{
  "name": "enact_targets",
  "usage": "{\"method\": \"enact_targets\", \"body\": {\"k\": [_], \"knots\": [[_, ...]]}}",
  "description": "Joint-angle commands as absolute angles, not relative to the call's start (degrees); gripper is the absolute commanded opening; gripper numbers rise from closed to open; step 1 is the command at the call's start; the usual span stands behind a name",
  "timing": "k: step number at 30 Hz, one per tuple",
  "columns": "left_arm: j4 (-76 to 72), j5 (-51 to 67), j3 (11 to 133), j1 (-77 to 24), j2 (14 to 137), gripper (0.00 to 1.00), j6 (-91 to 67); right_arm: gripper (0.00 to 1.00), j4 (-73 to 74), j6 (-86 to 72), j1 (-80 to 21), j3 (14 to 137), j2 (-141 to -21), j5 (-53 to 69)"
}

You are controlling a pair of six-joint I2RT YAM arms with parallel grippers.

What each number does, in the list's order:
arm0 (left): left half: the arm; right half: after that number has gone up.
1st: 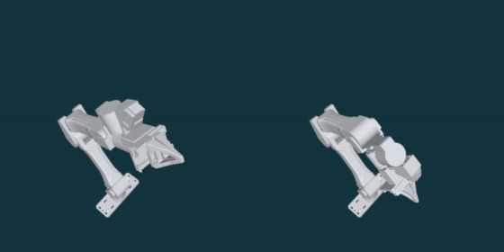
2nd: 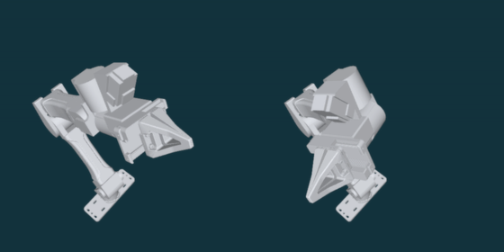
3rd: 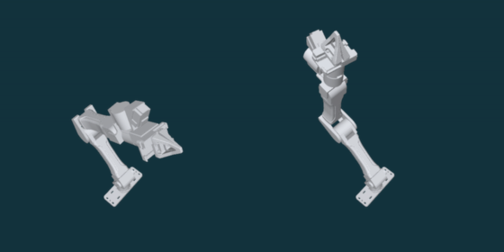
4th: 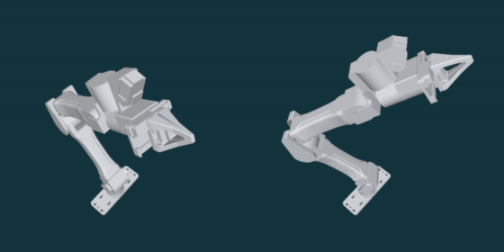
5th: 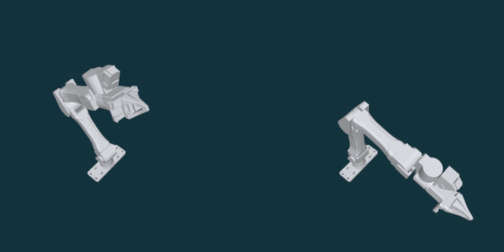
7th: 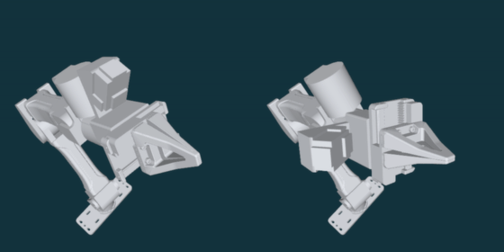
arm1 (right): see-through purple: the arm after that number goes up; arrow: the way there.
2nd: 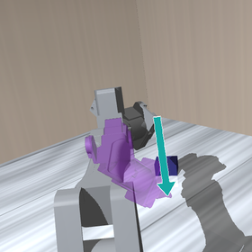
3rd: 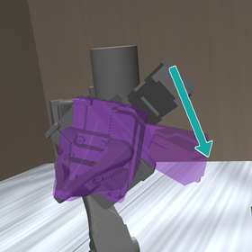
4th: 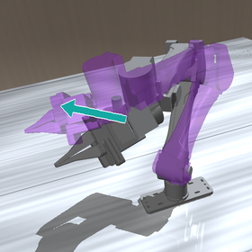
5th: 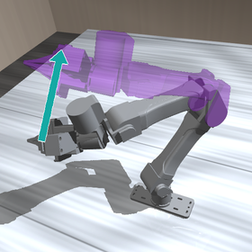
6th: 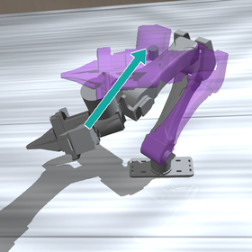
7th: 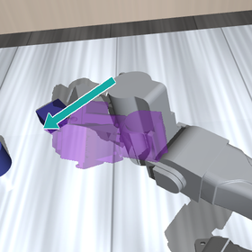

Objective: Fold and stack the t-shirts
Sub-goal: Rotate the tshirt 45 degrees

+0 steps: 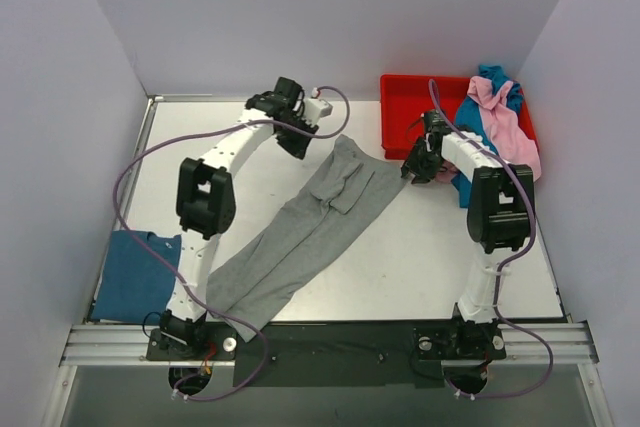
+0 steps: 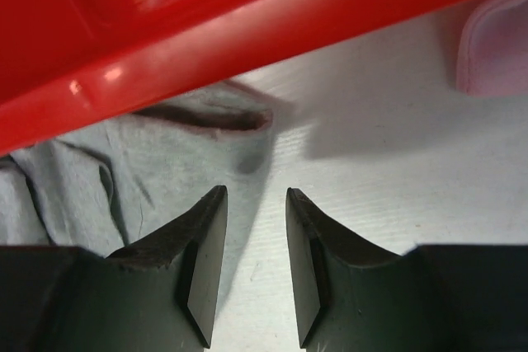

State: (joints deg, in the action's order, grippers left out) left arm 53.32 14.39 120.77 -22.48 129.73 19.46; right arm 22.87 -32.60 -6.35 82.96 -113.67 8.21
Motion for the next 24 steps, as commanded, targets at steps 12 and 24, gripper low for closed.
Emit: {"method": "enact_targets", "body": {"k": [12,24], "knots": [[39.55,1.41,135.88,-35.15,146.33,0.31,10.11,0.21,18.63,-45.0,-5.54,81.04,-118.56,9.05],[38.14,6.86,141.06,-39.73,150.38,0.35,8.88,0.0,18.81,-42.64,-2.47,83.41,-117.6,7.74]]}}
